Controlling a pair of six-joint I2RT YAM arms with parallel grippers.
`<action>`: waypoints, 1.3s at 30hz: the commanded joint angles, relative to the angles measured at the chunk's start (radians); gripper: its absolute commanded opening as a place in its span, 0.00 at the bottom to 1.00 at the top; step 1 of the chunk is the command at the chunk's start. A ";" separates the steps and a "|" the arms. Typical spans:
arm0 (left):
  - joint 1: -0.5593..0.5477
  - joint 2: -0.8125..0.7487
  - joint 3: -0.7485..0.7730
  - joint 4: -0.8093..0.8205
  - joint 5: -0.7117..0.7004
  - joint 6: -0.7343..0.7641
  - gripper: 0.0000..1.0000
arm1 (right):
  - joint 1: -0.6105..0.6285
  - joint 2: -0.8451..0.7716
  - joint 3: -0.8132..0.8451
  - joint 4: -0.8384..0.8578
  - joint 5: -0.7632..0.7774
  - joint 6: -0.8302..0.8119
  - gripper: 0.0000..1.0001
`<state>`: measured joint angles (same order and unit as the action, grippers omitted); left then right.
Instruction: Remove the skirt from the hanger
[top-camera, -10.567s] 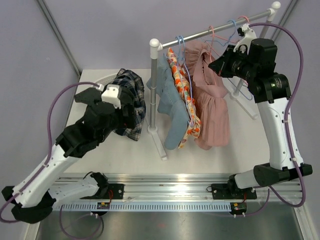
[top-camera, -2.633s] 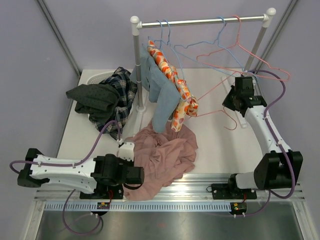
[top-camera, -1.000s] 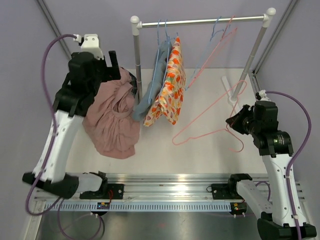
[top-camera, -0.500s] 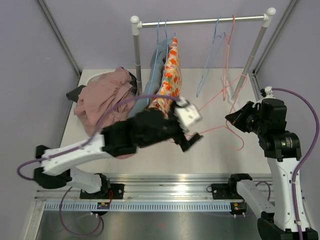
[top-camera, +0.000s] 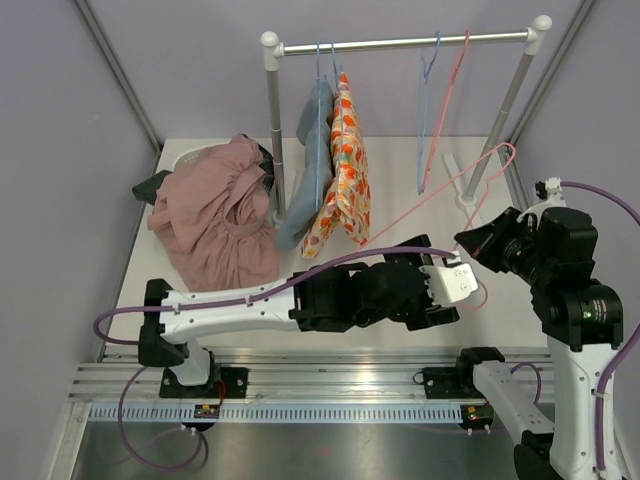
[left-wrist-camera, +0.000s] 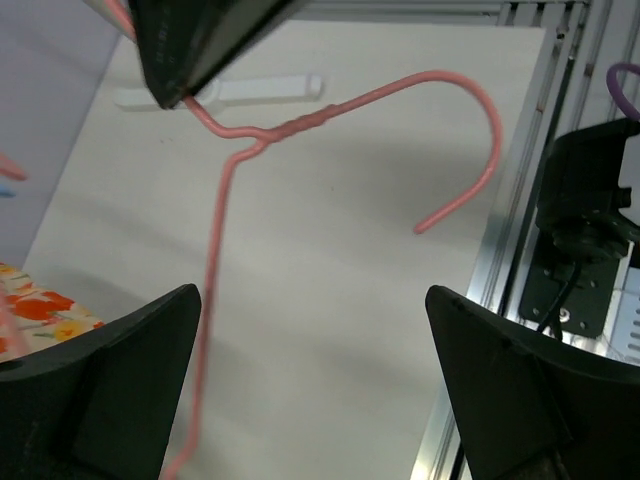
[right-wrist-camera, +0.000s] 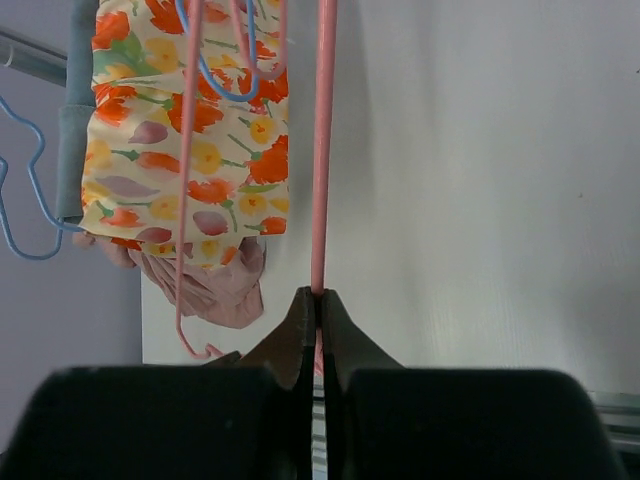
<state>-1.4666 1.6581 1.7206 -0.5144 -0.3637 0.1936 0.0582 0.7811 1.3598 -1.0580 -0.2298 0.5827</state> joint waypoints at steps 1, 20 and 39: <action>-0.037 -0.063 0.050 0.070 -0.132 0.058 0.99 | 0.002 -0.011 0.027 -0.033 -0.034 -0.009 0.00; 0.006 -0.067 -0.070 0.168 -0.209 0.165 0.99 | 0.002 0.003 0.101 -0.089 -0.150 0.017 0.00; 0.101 -0.251 -0.056 -0.109 0.175 -0.034 0.00 | 0.009 -0.017 0.211 -0.056 -0.174 -0.131 0.81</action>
<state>-1.3834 1.5227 1.5898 -0.5175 -0.3042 0.2634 0.0608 0.7776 1.4944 -1.1320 -0.4290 0.5816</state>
